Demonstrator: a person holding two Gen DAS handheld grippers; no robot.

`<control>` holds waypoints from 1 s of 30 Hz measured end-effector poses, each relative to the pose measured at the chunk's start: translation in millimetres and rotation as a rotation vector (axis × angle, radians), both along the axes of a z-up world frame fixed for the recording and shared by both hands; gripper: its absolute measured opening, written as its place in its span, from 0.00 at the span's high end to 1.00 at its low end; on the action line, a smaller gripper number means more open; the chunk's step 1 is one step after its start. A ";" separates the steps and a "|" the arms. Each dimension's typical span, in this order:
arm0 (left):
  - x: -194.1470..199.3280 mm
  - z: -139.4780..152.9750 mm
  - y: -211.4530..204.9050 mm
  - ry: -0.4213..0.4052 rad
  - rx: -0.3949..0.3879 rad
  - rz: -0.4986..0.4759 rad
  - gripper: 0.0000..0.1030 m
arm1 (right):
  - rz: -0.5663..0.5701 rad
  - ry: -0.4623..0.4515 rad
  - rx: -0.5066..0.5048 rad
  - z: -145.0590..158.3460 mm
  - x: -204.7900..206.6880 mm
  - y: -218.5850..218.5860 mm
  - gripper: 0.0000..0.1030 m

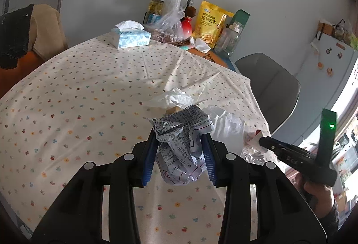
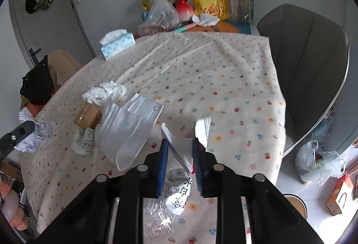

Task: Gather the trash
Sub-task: 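Grasp the crumpled printed paper with the left tool while the right tool grasps a white paper strip, then carry both papers over the round bin and open both tools to drop them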

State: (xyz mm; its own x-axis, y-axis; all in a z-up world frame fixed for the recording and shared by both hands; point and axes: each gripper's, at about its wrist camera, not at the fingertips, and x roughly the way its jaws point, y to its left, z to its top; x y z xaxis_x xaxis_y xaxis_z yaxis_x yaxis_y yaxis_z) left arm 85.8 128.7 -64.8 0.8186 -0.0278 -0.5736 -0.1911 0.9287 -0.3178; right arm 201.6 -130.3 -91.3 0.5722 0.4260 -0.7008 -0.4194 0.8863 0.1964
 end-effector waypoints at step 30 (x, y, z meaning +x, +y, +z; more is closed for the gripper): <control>53.4 25.5 -162.9 -0.039 0.047 -0.306 0.62 | -0.135 -0.124 0.157 60.3 -76.2 -134.7 0.91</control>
